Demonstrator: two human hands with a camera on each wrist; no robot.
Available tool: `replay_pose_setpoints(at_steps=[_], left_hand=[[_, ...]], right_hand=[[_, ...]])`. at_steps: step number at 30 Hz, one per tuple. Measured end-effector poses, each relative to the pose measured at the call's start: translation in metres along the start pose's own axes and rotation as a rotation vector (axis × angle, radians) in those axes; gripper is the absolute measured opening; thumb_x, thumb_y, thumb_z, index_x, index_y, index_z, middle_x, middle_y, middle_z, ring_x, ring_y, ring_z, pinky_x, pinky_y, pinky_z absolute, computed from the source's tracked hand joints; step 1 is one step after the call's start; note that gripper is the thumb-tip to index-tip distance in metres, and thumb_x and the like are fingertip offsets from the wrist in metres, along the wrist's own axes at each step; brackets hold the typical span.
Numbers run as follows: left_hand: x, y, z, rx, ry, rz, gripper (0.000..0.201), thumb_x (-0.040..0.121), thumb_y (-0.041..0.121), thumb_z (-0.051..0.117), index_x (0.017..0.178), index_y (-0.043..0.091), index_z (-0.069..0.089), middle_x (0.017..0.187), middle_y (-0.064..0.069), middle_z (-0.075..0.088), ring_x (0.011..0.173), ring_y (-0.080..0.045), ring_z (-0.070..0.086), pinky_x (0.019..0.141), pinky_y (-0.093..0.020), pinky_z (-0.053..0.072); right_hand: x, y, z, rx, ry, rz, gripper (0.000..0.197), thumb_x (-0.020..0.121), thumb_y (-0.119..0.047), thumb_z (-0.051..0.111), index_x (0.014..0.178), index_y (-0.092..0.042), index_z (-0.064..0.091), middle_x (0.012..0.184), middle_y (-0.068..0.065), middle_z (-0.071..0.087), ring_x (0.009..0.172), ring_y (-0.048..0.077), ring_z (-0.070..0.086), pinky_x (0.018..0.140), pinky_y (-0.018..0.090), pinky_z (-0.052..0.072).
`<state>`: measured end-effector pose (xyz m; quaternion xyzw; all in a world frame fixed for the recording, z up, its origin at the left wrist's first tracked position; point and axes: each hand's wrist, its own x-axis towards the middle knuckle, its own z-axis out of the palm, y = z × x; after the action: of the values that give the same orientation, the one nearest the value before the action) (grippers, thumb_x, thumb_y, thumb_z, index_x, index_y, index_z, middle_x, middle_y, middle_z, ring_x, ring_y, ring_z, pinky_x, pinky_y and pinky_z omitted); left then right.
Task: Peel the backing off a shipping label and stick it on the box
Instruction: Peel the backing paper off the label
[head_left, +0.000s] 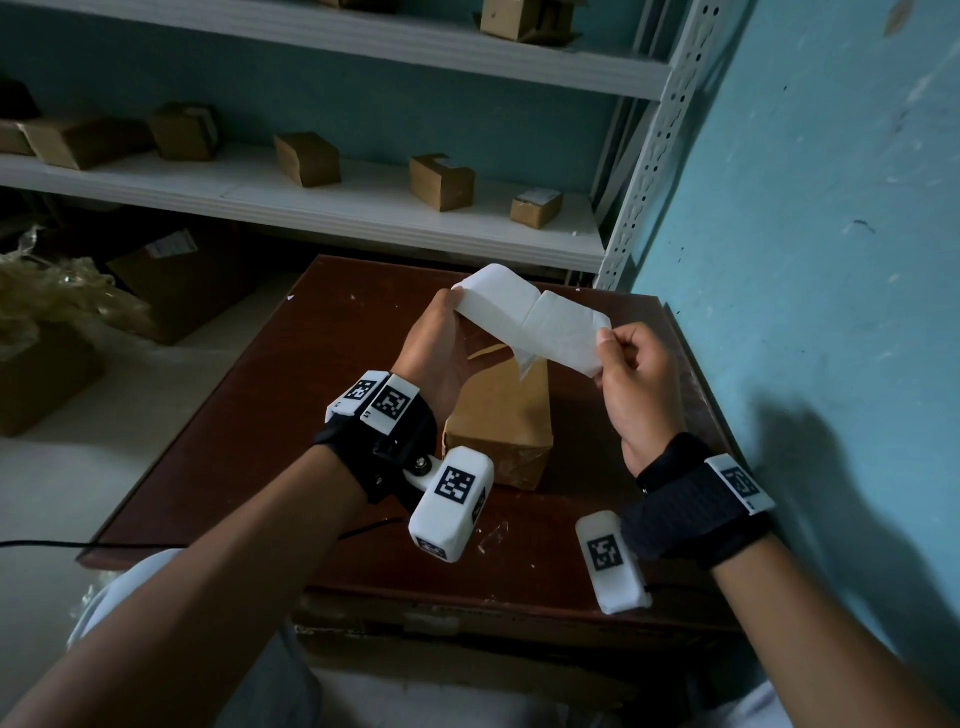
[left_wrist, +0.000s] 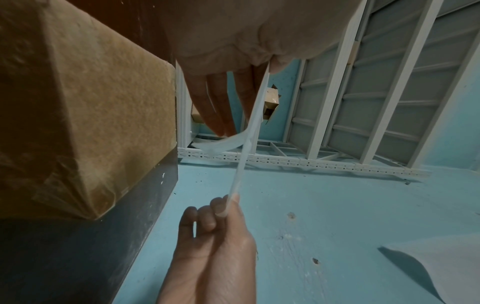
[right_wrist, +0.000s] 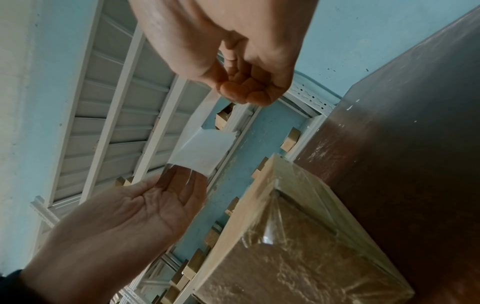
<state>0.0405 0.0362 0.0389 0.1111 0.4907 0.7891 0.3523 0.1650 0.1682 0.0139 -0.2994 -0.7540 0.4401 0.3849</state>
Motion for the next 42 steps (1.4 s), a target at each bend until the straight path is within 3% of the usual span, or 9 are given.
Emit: replay_pose_setpoints(at_steps=[13, 18, 25, 30, 36, 42], left_hand=[[0.0009, 0.0011, -0.0006, -0.011, -0.006, 0.003, 0.037, 0.103, 0.028, 0.032, 0.135, 0.015, 0.045, 0.123, -0.014, 0.061, 0.113, -0.028, 0.062, 0.095, -0.049, 0.051], [0.0014, 0.0015, -0.0006, -0.021, 0.008, 0.002, 0.037, 0.102, 0.028, 0.033, 0.136, 0.015, 0.044, 0.122, -0.014, 0.062, 0.112, -0.028, 0.062, 0.095, -0.050, 0.051], [0.0020, 0.0014, -0.0011, -0.014, 0.011, 0.004, 0.036, 0.102, 0.028, 0.033, 0.134, 0.015, 0.045, 0.123, -0.014, 0.062, 0.111, -0.027, 0.063, 0.092, -0.047, 0.053], [0.0022, 0.0016, -0.0012, -0.022, 0.014, 0.007, 0.035, 0.102, 0.028, 0.033, 0.133, 0.016, 0.046, 0.122, -0.014, 0.062, 0.111, -0.028, 0.063, 0.095, -0.049, 0.051], [0.0026, 0.0024, -0.0015, -0.032, 0.028, 0.002, 0.036, 0.102, 0.028, 0.034, 0.134, 0.014, 0.046, 0.123, -0.014, 0.062, 0.110, -0.028, 0.064, 0.089, -0.046, 0.055], [0.0024, 0.0024, -0.0021, -0.035, 0.020, 0.012, 0.034, 0.102, 0.027, 0.034, 0.131, 0.014, 0.048, 0.122, -0.014, 0.062, 0.109, -0.028, 0.064, 0.087, -0.045, 0.056]], right_hand=[[0.0012, 0.0029, 0.0002, -0.025, 0.004, -0.014, 0.013, 0.099, -0.031, 0.049, 0.092, -0.020, 0.054, 0.096, 0.000, 0.061, 0.083, 0.013, 0.059, 0.064, 0.024, 0.049], [0.0008, 0.0027, -0.0004, -0.020, -0.005, 0.002, 0.011, 0.100, -0.031, 0.049, 0.091, -0.025, 0.052, 0.092, -0.009, 0.057, 0.084, 0.007, 0.059, 0.066, 0.024, 0.052], [0.0009, 0.0026, 0.0001, 0.011, -0.007, 0.000, 0.011, 0.099, -0.029, 0.049, 0.091, -0.023, 0.053, 0.091, -0.007, 0.058, 0.083, 0.009, 0.059, 0.068, 0.027, 0.052], [0.0011, 0.0025, -0.0005, 0.006, -0.005, -0.011, 0.013, 0.099, -0.029, 0.049, 0.087, -0.026, 0.052, 0.090, -0.006, 0.058, 0.082, 0.009, 0.058, 0.066, 0.024, 0.050], [-0.0002, 0.0014, -0.0001, 0.010, -0.007, -0.013, 0.018, 0.099, -0.029, 0.049, 0.082, -0.032, 0.049, 0.089, -0.008, 0.058, 0.078, 0.007, 0.057, 0.063, 0.021, 0.049], [-0.0001, 0.0015, -0.0001, 0.009, -0.002, -0.010, 0.016, 0.099, -0.029, 0.049, 0.083, -0.030, 0.050, 0.087, -0.008, 0.057, 0.075, 0.008, 0.056, 0.061, 0.021, 0.047]])
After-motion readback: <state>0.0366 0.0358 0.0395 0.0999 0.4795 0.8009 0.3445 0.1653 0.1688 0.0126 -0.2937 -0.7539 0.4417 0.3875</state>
